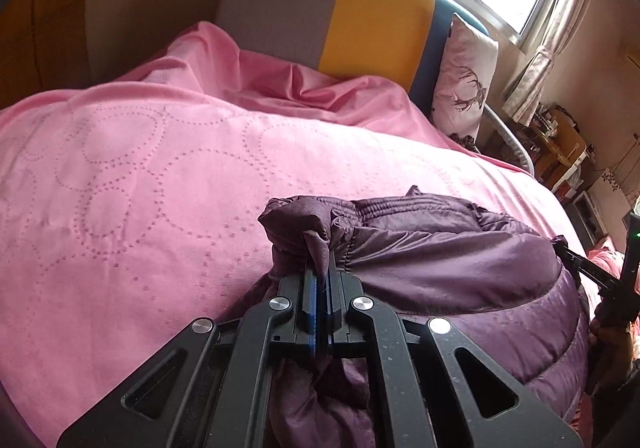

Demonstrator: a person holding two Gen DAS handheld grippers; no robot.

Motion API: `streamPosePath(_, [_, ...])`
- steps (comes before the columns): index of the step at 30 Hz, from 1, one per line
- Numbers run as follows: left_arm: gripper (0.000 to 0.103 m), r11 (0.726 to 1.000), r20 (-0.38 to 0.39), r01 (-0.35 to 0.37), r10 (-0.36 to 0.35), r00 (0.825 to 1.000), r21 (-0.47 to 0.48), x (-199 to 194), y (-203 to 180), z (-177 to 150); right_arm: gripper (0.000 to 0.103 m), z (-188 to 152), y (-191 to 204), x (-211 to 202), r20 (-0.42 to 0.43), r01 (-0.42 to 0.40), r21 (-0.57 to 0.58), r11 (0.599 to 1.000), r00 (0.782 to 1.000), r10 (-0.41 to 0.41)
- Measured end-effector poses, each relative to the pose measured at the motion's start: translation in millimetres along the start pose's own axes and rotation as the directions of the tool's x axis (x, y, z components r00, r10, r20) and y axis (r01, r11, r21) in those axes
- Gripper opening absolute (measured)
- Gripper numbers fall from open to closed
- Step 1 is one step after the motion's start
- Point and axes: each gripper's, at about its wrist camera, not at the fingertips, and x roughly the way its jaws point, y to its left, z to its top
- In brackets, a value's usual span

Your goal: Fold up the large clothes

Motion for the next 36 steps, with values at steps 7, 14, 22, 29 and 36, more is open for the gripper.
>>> streamPosePath(7, [0.002,0.999,-0.057,-0.036,0.035,0.998,-0.019,34,7,-10,0.008,-10,-11,44,-0.089,0.028,0.038,0.999,0.996,-0.024])
streamPosePath(14, [0.006,0.997,-0.045,-0.077,0.075,0.996,-0.025,27,4,-12,0.017,-8,-14,40,-0.079,0.042,0.033,0.999,0.996,-0.039])
streamPosePath(22, [0.057,0.991,0.149,-0.115,0.125,0.981,-0.074,-73,-7,-13,0.051,-11,7,-56,0.114,-0.028,-0.042,0.999,0.993,0.033])
streamPosePath(29, [0.057,0.998,0.186,-0.02,0.007,0.982,0.066,-92,-95,-61,0.056,-67,93,-102,0.127,-0.209,-0.234,0.95,0.962,0.243])
streamPosePath(36, [0.057,0.99,0.105,-0.057,0.043,0.994,0.13,-48,-121,-105,0.056,-111,107,-70,0.073,-0.152,-0.291,0.945,0.981,0.18])
